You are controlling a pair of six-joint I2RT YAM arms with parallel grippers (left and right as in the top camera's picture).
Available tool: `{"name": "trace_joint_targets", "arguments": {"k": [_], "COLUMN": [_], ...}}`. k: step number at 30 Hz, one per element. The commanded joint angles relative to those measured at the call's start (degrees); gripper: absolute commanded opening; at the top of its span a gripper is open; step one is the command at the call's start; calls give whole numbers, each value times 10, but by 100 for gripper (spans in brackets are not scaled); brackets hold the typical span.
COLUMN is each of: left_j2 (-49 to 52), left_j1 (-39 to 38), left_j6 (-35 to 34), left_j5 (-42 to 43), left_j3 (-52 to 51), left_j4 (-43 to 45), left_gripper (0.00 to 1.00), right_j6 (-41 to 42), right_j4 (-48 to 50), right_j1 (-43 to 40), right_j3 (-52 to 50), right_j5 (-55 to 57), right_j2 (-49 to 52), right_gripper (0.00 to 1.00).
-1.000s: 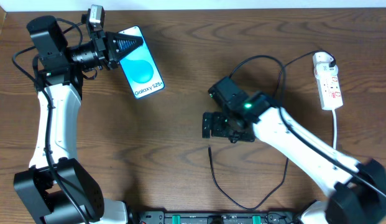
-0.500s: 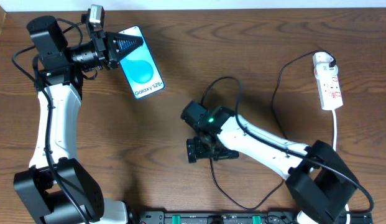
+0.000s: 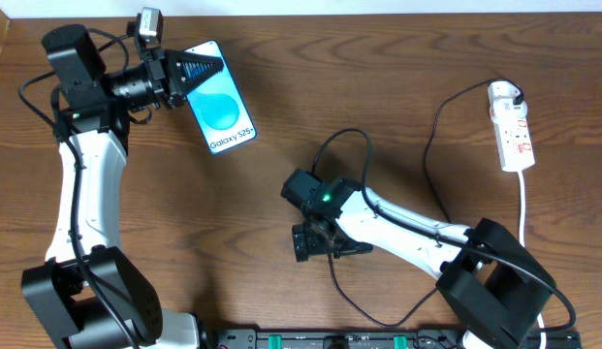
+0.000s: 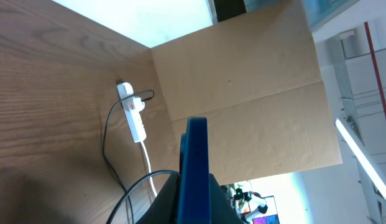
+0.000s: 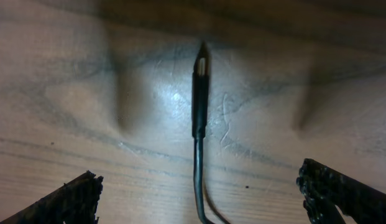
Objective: Plug charger to phone and switch on socket
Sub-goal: 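Lower the right gripper onto the black USB-C cable plug and grasp it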
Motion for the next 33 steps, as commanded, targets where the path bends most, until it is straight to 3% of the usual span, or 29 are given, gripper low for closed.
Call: {"name": "trace_joint_targets", "arguments": {"k": [1,17,20,25,26,29,33], "left_j2": [-5,-5,-5,-5,-5,-5,-5], "left_j1": [0,0,0,0,0,0,0], "left_j6": [4,4,4,4,4,4,4], "left_j5": [17,17,17,17,17,17,17], "left_j3": [6,6,6,6,6,6,6], "left_j4": [2,2,2,2,2,2,2], "left_gripper": [7,7,7,7,7,7,7], "right_j6": [17,17,17,17,17,17,17], "right_j4": [2,17,16,17,17,17,17], "right_j1": [3,-9,-9,-9,-9,-9,-12], "right_j3": [-4,-7,-7,-7,-7,-7,-7], "right_j5": [34,16,16,16,16,16,13], "right_j2": [5,42,42,42,42,42,42], "right_gripper": [99,96,78,33,16,1,1]}}
